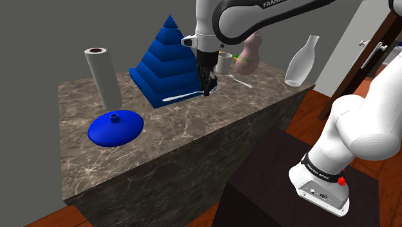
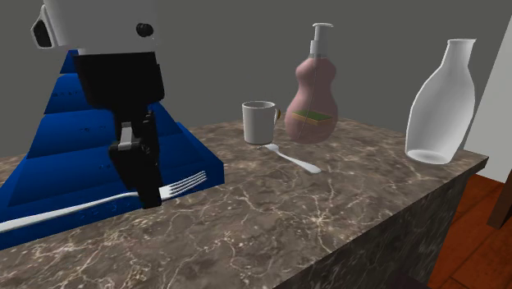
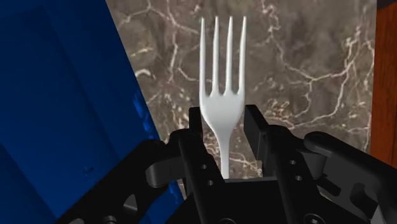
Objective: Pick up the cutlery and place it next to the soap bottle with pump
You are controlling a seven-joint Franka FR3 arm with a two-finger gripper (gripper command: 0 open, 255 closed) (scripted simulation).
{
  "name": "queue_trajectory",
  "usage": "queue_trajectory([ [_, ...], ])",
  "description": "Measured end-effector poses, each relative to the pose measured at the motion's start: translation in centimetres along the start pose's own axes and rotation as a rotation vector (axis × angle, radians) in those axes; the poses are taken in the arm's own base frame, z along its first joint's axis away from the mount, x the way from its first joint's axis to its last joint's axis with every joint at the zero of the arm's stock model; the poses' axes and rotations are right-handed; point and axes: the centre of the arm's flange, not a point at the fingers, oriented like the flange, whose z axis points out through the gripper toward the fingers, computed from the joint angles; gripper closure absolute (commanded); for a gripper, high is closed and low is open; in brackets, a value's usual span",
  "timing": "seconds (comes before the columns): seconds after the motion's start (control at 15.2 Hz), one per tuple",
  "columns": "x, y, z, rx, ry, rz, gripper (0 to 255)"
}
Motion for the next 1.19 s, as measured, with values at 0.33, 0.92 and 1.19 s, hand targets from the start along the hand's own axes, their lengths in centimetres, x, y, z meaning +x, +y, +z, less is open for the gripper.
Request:
queue_trajectory([
  [0.33,0.0,0.0,-2.7,0.0,0.0,0.0,255],
  [0.92,-0.1,0.0,-7.4,0.0,0.0,0.0,255],
  [1.19,-0.2,0.1,-9.5,0.0,0.0,0.0,255],
])
